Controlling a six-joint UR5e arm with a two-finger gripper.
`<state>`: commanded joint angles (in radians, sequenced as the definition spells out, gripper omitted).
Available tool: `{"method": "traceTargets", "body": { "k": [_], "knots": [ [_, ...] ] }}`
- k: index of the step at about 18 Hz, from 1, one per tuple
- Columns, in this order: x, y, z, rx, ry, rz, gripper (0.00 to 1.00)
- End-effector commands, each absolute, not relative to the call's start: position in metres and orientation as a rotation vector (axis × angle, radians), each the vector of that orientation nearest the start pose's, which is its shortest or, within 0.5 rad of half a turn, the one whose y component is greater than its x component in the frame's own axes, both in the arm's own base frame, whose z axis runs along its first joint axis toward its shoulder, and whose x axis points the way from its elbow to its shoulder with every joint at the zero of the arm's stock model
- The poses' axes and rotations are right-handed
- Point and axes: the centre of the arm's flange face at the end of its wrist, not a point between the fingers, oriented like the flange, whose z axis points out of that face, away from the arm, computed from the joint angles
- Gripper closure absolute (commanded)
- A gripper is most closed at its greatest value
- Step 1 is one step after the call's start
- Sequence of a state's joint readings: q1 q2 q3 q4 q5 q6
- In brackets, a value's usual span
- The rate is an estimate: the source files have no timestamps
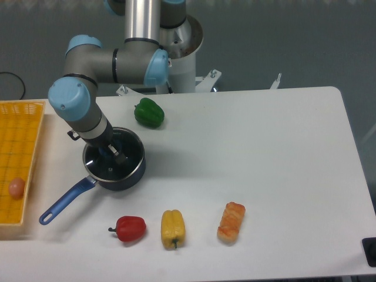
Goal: Open the lid
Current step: 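Lift the glass lid off the saucepan by its knob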
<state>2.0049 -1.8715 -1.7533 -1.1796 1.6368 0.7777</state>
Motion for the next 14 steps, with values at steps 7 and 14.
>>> {"method": "traceTargets", "body": {
  "k": [7,14],
  "knots": [
    [-0.135,0.564,0.292,-3.186,0.526,0.02,0.33],
    [-0.157,0.556,0.308,-3.166,0.506,0.038,0.34]
  ]
}}
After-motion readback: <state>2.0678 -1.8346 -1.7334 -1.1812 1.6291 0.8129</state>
